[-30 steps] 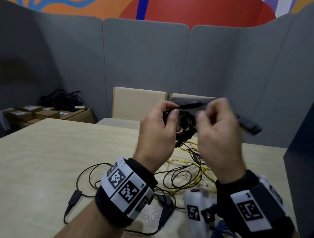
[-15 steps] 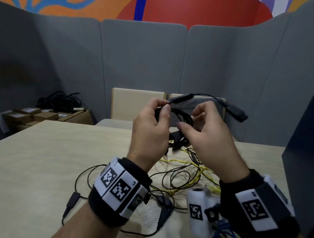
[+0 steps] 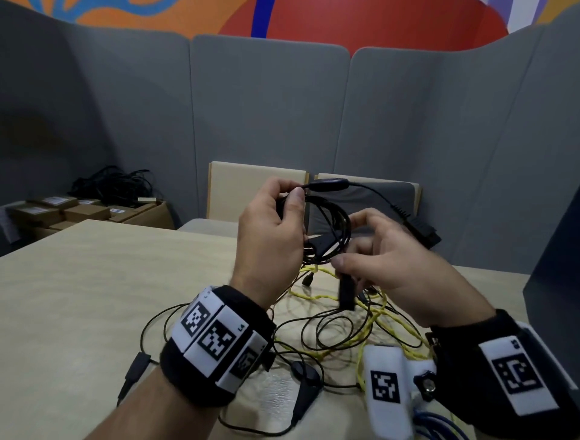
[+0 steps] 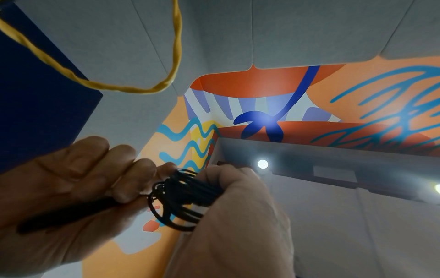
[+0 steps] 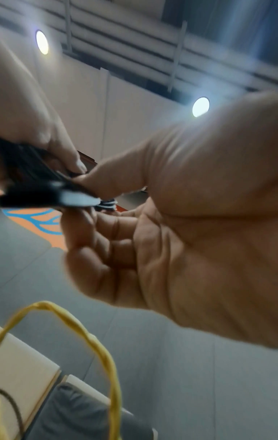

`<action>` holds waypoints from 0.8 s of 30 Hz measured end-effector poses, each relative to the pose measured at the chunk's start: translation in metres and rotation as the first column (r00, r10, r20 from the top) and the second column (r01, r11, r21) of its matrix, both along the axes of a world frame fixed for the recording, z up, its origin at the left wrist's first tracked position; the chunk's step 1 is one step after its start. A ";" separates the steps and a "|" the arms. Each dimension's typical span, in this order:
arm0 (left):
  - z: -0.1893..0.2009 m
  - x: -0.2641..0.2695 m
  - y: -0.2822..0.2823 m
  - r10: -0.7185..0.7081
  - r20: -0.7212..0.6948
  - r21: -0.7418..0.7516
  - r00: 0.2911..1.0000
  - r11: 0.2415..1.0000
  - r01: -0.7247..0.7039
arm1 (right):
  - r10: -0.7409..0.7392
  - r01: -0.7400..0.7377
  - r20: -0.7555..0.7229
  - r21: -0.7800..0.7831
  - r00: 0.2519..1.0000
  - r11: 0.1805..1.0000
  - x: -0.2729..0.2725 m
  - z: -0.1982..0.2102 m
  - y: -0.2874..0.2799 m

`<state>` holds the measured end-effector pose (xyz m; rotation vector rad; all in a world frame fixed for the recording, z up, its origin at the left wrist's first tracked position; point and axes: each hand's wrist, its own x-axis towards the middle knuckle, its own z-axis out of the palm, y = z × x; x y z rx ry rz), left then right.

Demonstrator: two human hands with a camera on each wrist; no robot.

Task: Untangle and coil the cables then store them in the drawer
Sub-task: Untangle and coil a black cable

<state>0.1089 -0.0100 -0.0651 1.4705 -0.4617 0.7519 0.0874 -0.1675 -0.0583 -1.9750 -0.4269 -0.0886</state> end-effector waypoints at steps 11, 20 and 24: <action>0.003 -0.005 -0.002 -0.190 -0.075 -0.047 0.979 0.981 0.187 | -0.388 0.279 0.340 0.328 0.857 0.902 -0.002 0.009 -0.003; 0.008 -0.009 0.000 -0.335 -0.099 -0.038 0.937 0.942 0.333 | 0.029 0.043 -0.075 0.801 0.997 0.598 -0.005 0.012 0.009; 0.005 -0.010 -0.003 -0.348 -0.127 -0.043 0.929 0.938 0.345 | 0.229 0.069 -0.209 0.863 0.951 0.500 -0.007 0.011 0.020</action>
